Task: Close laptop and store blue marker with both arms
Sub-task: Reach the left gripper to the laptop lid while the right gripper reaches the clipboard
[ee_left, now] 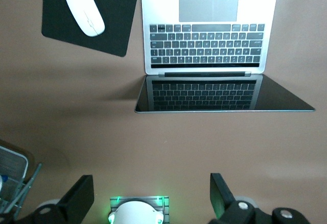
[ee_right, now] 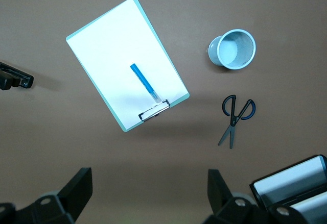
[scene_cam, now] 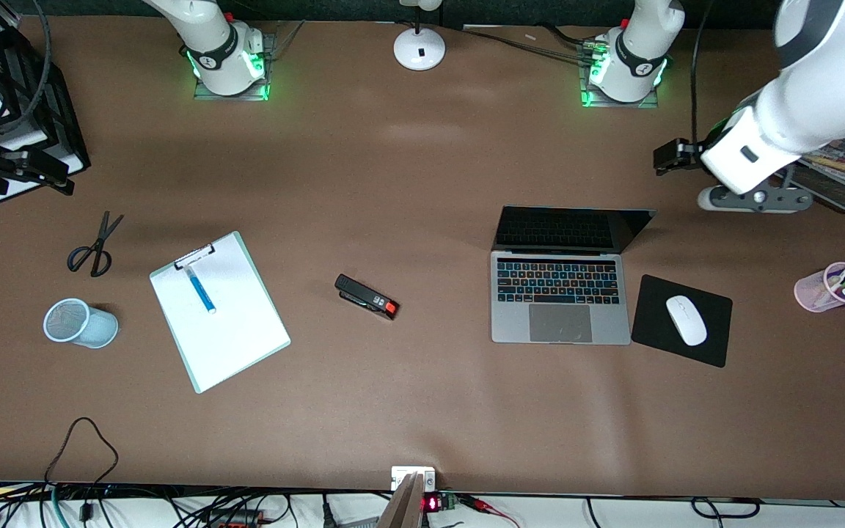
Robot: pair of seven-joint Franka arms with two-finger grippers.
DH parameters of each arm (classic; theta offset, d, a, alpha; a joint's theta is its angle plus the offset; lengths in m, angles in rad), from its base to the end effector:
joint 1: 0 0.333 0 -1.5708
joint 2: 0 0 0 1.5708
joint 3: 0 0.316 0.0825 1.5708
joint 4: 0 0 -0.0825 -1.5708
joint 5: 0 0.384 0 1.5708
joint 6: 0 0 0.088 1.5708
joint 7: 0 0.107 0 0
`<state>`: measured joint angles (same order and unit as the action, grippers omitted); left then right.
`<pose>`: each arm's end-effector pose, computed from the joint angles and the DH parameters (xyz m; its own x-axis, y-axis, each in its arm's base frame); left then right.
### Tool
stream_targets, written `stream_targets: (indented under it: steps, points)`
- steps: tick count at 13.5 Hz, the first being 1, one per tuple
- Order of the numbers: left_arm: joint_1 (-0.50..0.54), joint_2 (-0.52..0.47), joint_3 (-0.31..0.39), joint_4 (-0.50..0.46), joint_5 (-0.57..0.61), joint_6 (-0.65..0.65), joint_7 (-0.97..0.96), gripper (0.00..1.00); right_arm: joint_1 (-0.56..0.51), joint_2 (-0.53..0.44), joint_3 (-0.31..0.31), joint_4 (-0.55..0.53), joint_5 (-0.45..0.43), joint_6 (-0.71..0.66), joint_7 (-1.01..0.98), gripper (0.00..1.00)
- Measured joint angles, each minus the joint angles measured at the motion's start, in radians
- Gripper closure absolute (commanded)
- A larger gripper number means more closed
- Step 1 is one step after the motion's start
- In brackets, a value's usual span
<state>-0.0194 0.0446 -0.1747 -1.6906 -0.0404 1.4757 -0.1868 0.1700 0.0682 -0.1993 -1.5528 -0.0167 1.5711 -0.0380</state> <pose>0.5355 -0.1083 0.5380 0.9655 -0.0064 -0.2602 -0.0068 -1.0000 -0.0008 0.5735 -0.0148 0.5953 0.9987 0.0085 -0.0496 0.0099 -0.9996 0.0283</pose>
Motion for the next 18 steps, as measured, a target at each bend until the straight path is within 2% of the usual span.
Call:
stream_targets:
  steps: [13,18]
  points:
    - [-0.001,-0.028,-0.129,-0.350,0.000,0.302,-0.159,0.00,0.008,0.047,0.001,-0.001,0.000,0.049,0.000,0.00]
    - [-0.001,-0.032,-0.164,-0.429,0.000,0.394,-0.225,0.00,0.011,0.090,0.001,0.000,0.000,0.066,0.000,0.00]
